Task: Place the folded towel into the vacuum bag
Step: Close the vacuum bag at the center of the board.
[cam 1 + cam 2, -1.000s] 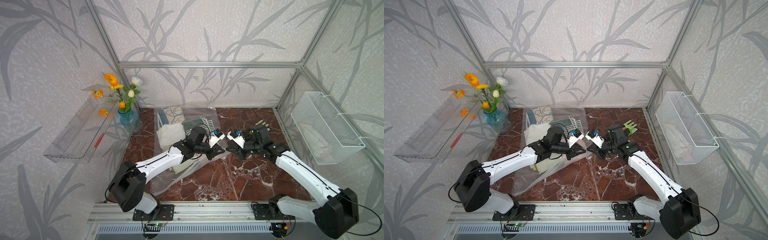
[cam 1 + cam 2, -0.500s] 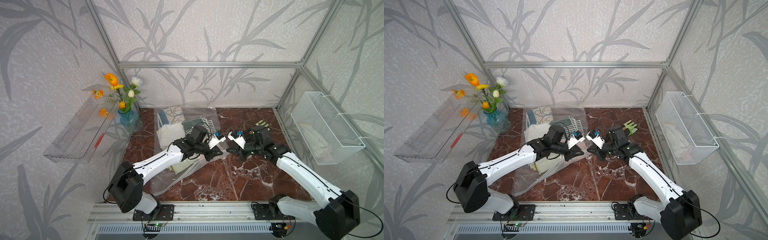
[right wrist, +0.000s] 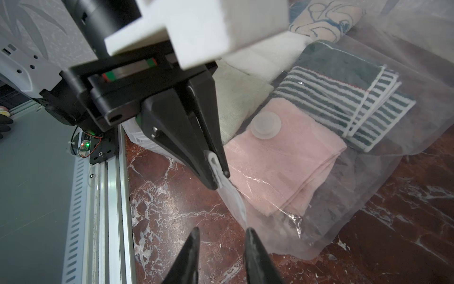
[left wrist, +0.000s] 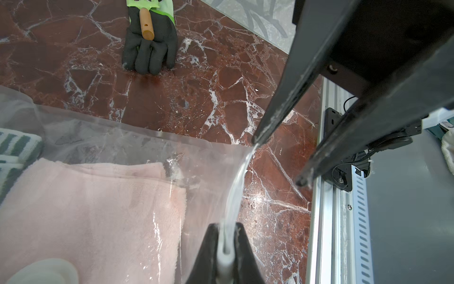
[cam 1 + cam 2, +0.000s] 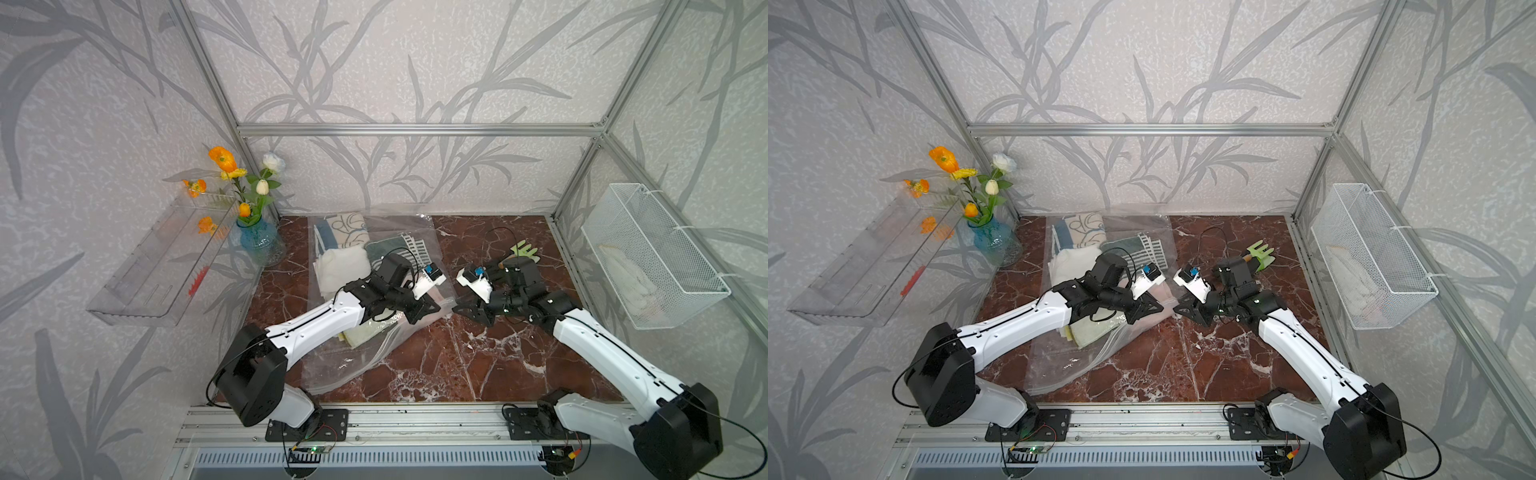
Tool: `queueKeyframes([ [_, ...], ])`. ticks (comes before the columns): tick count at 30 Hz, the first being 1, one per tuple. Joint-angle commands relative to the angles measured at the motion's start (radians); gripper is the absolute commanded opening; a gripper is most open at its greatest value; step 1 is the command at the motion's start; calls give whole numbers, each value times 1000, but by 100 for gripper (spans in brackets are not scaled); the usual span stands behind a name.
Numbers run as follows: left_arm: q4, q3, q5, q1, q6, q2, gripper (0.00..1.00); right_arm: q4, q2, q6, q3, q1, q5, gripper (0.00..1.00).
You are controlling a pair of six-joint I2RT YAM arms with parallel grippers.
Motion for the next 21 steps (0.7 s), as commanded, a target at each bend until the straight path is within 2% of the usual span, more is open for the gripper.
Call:
queueKeyframes([
  [1, 31, -7, 25, 1, -13, -33, 0, 30, 19, 18, 9, 3, -14, 30],
  [3, 26, -8, 25, 0, -11, -35, 0, 35, 43, 15, 23, 3, -51, 25],
  [5, 26, -9, 25, 0, -13, -37, 0, 50, 62, 27, 30, 4, -73, 16],
  [7, 26, -9, 20, -1, -15, -35, 0, 92, 72, 55, 19, 10, -89, 14],
  [8, 27, -9, 21, 0, -16, -35, 0, 107, 75, 64, 15, 17, -86, 16],
  [13, 35, -10, 25, 0, -21, -34, 0, 98, 78, 46, 13, 26, -12, 45],
  [17, 46, -12, 37, -1, -22, -33, 0, 31, 101, -27, 48, 26, 94, 48],
  [21, 53, -9, 47, -2, -27, -28, 0, 36, 139, -37, 76, 26, 69, 50],
])
